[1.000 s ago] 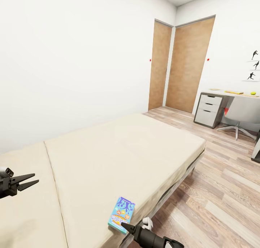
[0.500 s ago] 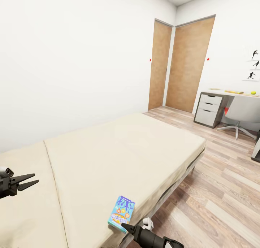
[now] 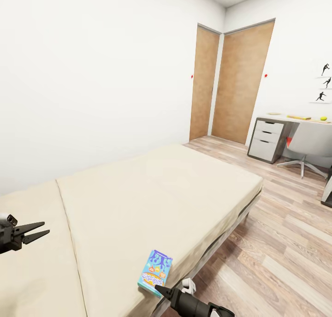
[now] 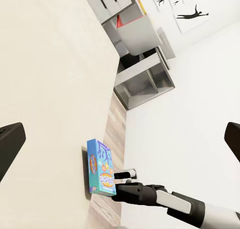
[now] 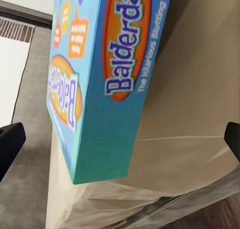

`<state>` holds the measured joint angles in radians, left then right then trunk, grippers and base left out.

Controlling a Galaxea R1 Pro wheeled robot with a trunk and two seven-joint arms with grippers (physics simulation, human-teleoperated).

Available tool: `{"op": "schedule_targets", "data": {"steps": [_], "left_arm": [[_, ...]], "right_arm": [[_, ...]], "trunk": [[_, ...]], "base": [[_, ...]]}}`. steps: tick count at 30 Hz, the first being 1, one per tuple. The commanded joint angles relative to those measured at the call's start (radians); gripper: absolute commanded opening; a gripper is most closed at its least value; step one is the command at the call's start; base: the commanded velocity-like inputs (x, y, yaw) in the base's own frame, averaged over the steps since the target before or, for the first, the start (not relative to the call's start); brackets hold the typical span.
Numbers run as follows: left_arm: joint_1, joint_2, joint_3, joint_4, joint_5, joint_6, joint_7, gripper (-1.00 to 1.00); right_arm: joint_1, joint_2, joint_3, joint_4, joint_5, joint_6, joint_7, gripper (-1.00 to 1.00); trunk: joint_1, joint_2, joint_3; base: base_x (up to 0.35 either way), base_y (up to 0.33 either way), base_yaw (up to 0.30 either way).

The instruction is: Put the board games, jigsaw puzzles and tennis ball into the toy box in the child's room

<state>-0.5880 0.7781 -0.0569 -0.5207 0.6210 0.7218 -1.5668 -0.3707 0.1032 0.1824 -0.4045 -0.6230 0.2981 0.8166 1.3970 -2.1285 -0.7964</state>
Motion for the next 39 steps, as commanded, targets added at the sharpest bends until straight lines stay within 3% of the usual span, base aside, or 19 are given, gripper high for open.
{"op": "schedule_targets", "data": {"steps": [1, 13, 37, 39], "left_arm": [[-0.001, 0.001, -0.006, 0.001, 0.005, 0.010, -0.004, 1.00], [-0.001, 0.001, -0.006, 0.001, 0.005, 0.010, -0.004, 1.00], [-0.001, 0.001, -0.007, 0.001, 0.005, 0.011, -0.004, 1.00], [0.001, -0.010, -0.005, -0.004, 0.007, 0.016, -0.004, 1.00]], "right_arm": [[-0.001, 0.000, 0.003, 0.000, -0.011, 0.009, 0.000, 1.00], [-0.001, 0.015, 0.004, -0.003, -0.008, 0.007, -0.001, 1.00], [-0.001, 0.016, 0.004, -0.005, -0.007, -0.038, -0.001, 1.00], [-0.012, 0.028, -0.008, -0.015, -0.019, -0.041, -0.001, 1.00]], "trunk": [[0.000, 0.000, -0.001], [0.000, 0.000, -0.001], [0.000, 0.000, -0.001], [0.000, 0.000, -0.001]], "base": [[0.000, 0.000, 0.000], [0.000, 0.000, 0.000], [0.000, 0.000, 0.000], [0.000, 0.000, 0.000]]}}
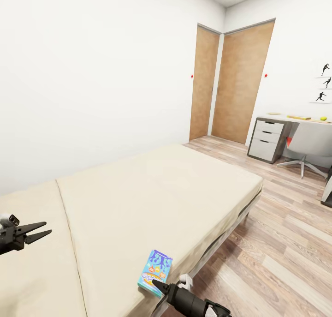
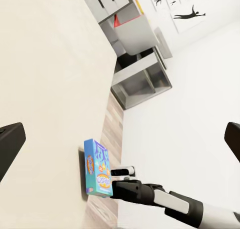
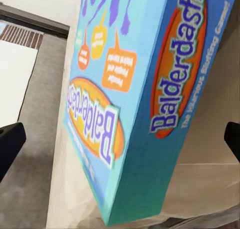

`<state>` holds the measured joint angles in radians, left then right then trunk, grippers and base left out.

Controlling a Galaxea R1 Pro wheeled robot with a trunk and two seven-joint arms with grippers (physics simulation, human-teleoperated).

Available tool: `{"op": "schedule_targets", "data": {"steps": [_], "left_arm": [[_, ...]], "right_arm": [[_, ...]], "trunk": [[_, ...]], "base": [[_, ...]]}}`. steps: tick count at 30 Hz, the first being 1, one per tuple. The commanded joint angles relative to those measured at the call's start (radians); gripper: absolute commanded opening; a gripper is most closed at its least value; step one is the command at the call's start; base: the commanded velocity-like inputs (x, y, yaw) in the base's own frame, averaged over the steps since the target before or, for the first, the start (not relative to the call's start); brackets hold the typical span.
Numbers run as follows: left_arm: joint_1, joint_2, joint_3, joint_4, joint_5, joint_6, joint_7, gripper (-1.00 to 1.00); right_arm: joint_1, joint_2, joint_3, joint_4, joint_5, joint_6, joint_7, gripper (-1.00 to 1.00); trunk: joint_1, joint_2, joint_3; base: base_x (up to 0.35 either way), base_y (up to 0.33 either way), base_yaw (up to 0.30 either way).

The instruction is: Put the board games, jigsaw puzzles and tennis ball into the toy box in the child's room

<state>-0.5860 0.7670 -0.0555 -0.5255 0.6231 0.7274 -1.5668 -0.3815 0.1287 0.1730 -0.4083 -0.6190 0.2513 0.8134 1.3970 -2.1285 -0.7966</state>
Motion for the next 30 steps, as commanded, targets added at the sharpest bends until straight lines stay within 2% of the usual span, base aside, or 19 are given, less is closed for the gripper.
{"op": "schedule_targets", "data": {"steps": [1, 5, 21, 30], "left_arm": [[-0.002, -0.005, -0.006, 0.001, 0.005, 0.010, -0.004, 1.00], [-0.002, -0.022, -0.006, 0.002, 0.005, 0.010, -0.004, 1.00], [-0.002, -0.028, -0.007, 0.002, 0.002, 0.010, -0.004, 1.00], [-0.002, -0.028, -0.006, 0.002, 0.001, 0.010, -0.004, 1.00]], "right_arm": [[-0.006, 0.005, -0.002, -0.007, -0.016, 0.004, 0.004, 1.00], [-0.008, 0.005, -0.012, -0.002, 0.011, 0.004, 0.006, 1.00], [-0.018, 0.003, -0.036, -0.029, 0.149, 0.029, 0.007, 1.00], [-0.019, 0.011, -0.069, -0.029, 0.203, 0.027, -0.001, 1.00]], "trunk": [[0.000, 0.000, -0.001], [0.000, 0.000, -0.001], [0.000, 0.000, -0.001], [0.000, 0.000, -0.001]], "base": [[0.000, 0.000, 0.000], [0.000, 0.000, 0.000], [0.000, 0.000, 0.000], [0.000, 0.000, 0.000]]}}
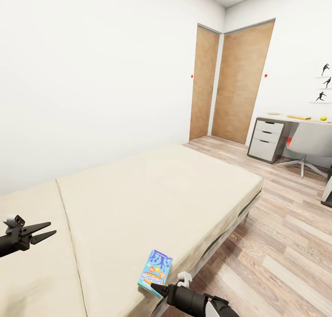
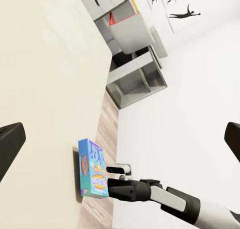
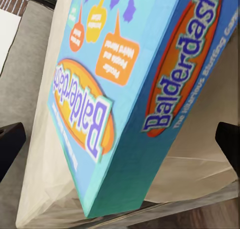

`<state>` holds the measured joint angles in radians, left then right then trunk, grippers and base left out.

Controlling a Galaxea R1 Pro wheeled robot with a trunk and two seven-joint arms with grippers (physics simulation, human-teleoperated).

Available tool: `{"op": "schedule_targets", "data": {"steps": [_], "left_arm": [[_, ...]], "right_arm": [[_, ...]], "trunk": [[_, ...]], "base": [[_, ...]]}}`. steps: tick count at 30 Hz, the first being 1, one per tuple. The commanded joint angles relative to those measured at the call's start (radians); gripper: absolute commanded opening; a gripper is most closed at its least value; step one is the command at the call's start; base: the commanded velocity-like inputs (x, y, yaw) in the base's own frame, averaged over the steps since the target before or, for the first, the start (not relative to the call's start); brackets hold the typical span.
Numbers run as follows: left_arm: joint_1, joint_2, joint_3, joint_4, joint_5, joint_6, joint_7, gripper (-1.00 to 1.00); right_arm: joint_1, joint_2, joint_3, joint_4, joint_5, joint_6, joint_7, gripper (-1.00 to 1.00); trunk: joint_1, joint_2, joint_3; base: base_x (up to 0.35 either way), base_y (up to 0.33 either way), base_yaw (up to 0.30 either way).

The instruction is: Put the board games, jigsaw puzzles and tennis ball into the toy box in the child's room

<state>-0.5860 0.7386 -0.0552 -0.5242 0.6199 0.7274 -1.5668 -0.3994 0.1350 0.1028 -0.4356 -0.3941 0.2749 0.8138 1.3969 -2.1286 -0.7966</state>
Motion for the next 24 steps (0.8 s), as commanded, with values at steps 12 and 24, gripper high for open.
{"op": "schedule_targets", "data": {"steps": [12, 24], "left_arm": [[-0.001, 0.001, -0.006, 0.001, 0.004, 0.011, -0.004, 1.00], [-0.001, 0.001, -0.006, 0.001, 0.004, 0.011, -0.004, 1.00]], "right_arm": [[-0.002, 0.006, -0.034, -0.002, 0.002, -0.011, -0.030, -1.00], [-0.003, 0.006, -0.034, -0.002, -0.296, -0.011, -0.042, -1.00]], "trunk": [[0.000, 0.000, -0.001], [0.000, 0.000, -0.001]], "base": [[0.000, 0.000, 0.000], [0.000, 0.000, 0.000]]}}
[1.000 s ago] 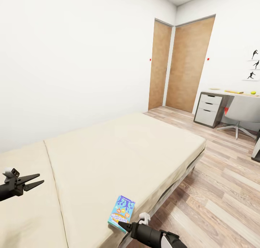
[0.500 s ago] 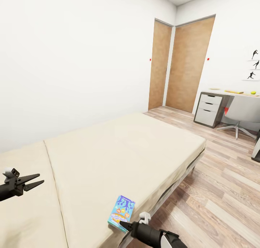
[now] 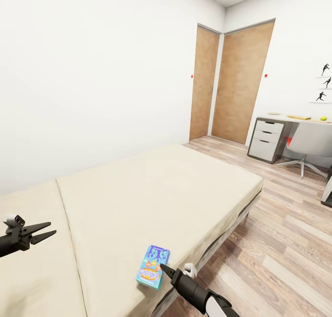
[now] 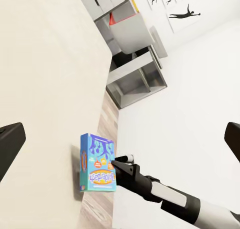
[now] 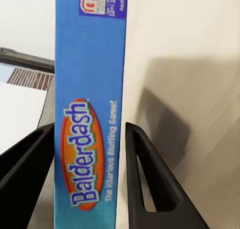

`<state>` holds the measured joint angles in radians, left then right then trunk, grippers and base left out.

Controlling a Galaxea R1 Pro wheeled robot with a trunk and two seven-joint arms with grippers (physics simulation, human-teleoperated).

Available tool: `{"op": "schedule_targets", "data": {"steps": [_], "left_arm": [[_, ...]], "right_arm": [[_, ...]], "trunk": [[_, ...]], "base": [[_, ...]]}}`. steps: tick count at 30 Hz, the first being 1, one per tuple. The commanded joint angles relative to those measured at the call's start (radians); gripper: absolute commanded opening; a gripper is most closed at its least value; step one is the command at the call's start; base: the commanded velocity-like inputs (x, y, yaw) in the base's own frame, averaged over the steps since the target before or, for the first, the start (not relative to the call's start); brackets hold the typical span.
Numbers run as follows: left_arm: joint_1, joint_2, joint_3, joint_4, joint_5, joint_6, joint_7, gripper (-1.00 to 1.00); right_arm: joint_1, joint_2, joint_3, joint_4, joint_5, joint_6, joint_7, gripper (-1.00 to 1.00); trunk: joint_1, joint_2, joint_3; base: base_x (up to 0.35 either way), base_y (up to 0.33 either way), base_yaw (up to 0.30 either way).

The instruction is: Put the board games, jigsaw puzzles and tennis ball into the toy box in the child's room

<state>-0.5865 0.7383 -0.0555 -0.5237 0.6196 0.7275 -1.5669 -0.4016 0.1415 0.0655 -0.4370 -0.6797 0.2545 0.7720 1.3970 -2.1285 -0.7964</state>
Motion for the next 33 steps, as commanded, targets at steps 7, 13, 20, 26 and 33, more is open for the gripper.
{"op": "schedule_targets", "data": {"steps": [7, 13, 20, 26, 33], "left_arm": [[-0.001, 0.001, -0.006, 0.001, 0.005, 0.010, -0.004, 1.00], [-0.001, 0.001, -0.006, 0.001, 0.005, 0.010, -0.004, 1.00], [-0.001, 0.001, -0.006, 0.001, 0.005, 0.010, -0.004, 1.00], [-0.001, 0.001, -0.007, 0.001, 0.005, 0.010, -0.004, 1.00], [-0.001, 0.001, -0.007, 0.001, 0.005, 0.010, -0.004, 1.00]], "right_arm": [[0.000, 0.000, 0.004, 0.000, -0.007, 0.009, 0.000, -1.00], [0.000, 0.000, 0.005, 0.000, -0.005, 0.009, 0.000, -1.00], [0.000, 0.000, 0.006, -0.003, -0.003, 0.008, 0.000, -1.00], [0.000, 0.000, 0.013, -0.041, -0.002, 0.007, 0.009, -1.00], [0.010, 0.000, 0.020, -0.223, -0.001, 0.074, 0.009, -1.00]], "trunk": [[0.000, 0.000, -0.001], [0.000, 0.000, -0.001], [0.000, 0.000, -0.001], [0.000, 0.000, -0.001], [0.000, 0.000, -0.001]], "base": [[0.000, 0.000, 0.000], [0.000, 0.000, 0.000], [0.000, 0.000, 0.000], [0.000, 0.000, 0.000], [0.000, 0.000, 0.000]]}}
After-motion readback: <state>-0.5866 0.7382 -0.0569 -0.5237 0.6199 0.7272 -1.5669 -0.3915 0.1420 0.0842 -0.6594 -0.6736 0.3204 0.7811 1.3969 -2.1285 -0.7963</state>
